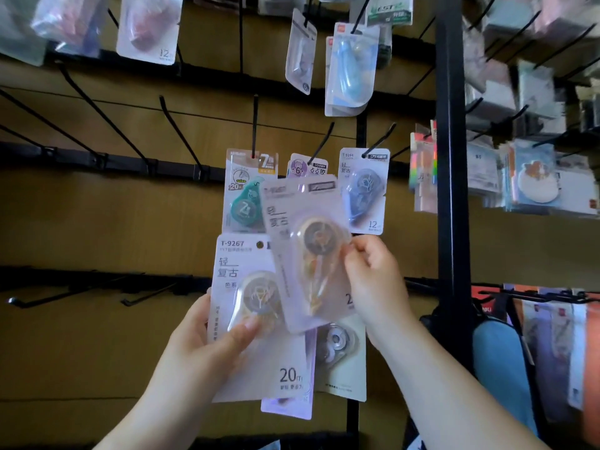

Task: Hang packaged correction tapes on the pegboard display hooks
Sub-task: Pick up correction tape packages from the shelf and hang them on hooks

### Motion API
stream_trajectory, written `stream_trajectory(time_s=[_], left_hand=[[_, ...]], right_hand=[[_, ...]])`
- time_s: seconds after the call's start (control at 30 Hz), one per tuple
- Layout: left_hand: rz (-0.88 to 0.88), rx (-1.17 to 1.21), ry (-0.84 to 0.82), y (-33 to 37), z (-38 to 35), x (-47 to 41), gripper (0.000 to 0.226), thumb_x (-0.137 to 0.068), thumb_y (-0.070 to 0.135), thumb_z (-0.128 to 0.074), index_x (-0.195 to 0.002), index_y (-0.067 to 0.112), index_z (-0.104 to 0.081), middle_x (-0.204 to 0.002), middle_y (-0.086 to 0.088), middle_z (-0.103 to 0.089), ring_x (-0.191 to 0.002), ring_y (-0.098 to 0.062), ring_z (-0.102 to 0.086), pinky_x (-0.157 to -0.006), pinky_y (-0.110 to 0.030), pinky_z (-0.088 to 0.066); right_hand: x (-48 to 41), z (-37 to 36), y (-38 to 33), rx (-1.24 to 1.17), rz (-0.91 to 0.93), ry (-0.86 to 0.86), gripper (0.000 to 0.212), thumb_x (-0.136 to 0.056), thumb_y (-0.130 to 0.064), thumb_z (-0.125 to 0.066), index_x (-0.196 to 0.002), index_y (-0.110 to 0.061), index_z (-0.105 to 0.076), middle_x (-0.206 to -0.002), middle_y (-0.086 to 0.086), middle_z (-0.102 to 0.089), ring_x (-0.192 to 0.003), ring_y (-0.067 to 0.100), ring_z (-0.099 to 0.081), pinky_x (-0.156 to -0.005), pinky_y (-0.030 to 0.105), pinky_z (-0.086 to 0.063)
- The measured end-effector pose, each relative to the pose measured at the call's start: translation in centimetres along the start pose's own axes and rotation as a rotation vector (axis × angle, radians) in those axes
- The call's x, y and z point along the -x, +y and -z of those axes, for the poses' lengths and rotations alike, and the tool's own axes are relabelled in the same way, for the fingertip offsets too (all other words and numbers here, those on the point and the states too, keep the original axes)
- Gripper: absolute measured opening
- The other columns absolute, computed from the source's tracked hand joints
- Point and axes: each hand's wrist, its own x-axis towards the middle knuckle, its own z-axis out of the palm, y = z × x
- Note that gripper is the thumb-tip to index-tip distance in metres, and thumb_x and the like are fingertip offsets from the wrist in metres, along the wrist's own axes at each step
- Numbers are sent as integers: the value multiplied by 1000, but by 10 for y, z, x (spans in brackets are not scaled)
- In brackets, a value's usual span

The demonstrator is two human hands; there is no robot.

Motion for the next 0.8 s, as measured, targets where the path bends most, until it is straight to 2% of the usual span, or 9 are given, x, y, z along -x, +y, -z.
stream_trajectory(time_s=[0.07, 0.13, 0.23, 0.33, 0.4, 0.5, 0.6, 0.73, 0.8], left_hand=[[18, -9, 28, -2, 0, -1, 36, -56, 26, -66, -91, 26, -66, -87, -2, -76, -80, -25, -72, -75, -42, -54], [24, -20, 46, 0, 0, -1, 35, -54, 26, -66, -89, 25, -66, -84, -1, -76, -77, -23, -72, -70, -39, -54], [26, -17, 53, 4, -1, -1, 34, -55, 27, -68, -89, 26, -65, -83, 0, -76, -75, -22, -73, -66, -37, -53], [30, -25, 37, 7, -4, 0, 30, -60, 33, -75, -88, 28, -65, -84, 0, -76, -77, -24, -73, -68, -38, -54], [32, -34, 23, 7, -5, 0, 33, -57, 31, -71, -90, 29, -65, -85, 0, -76, -78, -25, -73, -71, -41, -55], [41, -54, 13, 5, -5, 0, 41, -54, 30, -68, -95, 28, -64, -90, -3, -76, -82, -27, -72, -80, -48, -55], [58, -54, 1, 5, -2, 2, 41, -54, 30, -68, -95, 27, -64, -89, -1, -76, -81, -26, -72, -81, -49, -55], [64, -61, 9, 4, 3, 2, 41, -55, 30, -68, -95, 28, -64, -90, -2, -76, -83, -27, -72, -83, -51, -54], [53, -61, 21, 4, 5, 2, 39, -55, 29, -68, -93, 28, -65, -90, -3, -76, -83, -28, -72, -82, -50, -54]], right_hand=[[-12, 11, -1, 8, 71, 138, 14, -94, -13, -42, -81, -14, -48, -66, -3, -46, -62, 11, -41, -53, 15, -32], [-26, 26, -6, 11, 110, 254, 12, -94, -13, -41, -84, -14, -48, -66, -4, -45, -59, 9, -41, -56, 20, -34], [-49, 47, -17, 35, 121, 347, 21, -95, -14, -38, -76, -21, -44, -67, -5, -44, -59, 9, -41, -55, 23, -34], [-68, 59, -25, 103, 121, 364, 13, -94, -13, -37, -84, -13, -45, -66, -3, -41, -57, 10, -37, -51, 23, -29], [-77, 63, -28, 169, 112, 374, 12, -94, -13, -36, -87, -11, -46, -66, -3, -41, -57, 10, -37, -50, 24, -29], [-87, 66, -28, 254, 82, 375, 21, -94, -12, -37, -74, -11, -45, -65, -2, -40, -57, 11, -37, -51, 24, -30], [-87, 65, -27, 267, 54, 363, 38, -94, -11, -37, -57, -18, -33, -59, 0, -32, -51, 15, -31, -48, 24, -28], [-80, 62, -28, 226, 5, 375, 40, -93, -7, -35, -55, -15, -27, -55, 3, -22, -47, 18, -21, -46, 24, -20], [-78, 61, -28, 164, -25, 373, 33, -92, -5, -35, -58, -6, -36, -57, 4, -19, -49, 18, -17, -49, 25, -18]])
